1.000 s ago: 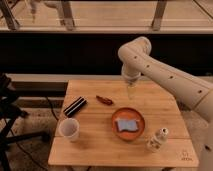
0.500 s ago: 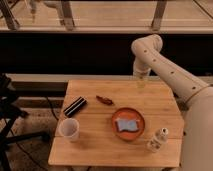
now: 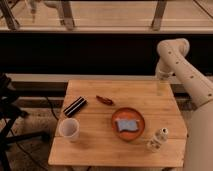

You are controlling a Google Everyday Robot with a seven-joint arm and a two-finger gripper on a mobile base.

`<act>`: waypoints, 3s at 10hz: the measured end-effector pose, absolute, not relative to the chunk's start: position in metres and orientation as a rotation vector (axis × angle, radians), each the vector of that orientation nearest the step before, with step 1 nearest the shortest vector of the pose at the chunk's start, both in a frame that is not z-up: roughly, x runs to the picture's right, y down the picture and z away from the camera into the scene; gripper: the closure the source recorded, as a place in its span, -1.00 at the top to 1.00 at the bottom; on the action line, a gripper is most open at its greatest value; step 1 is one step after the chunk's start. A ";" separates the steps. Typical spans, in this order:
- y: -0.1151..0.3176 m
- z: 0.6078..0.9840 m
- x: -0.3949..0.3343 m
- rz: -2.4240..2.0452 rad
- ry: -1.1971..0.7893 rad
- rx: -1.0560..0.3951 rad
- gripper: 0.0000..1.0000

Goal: Move the arm in a circular motion

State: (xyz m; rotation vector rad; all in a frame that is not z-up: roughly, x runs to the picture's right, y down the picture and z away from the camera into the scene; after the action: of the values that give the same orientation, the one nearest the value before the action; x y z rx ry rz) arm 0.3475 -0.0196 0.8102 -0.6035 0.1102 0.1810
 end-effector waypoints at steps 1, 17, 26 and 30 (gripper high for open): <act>-0.014 0.806 0.365 0.212 0.121 -0.604 0.60; 0.189 0.592 0.412 0.304 0.116 -0.450 0.60; 0.150 0.584 0.211 0.009 0.009 -0.494 0.60; 0.109 0.611 0.155 -0.146 -0.059 -0.530 0.60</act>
State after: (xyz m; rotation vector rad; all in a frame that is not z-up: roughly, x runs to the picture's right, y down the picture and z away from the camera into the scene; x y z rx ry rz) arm 0.1551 0.1090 0.6108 -0.5296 -0.0590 -0.1459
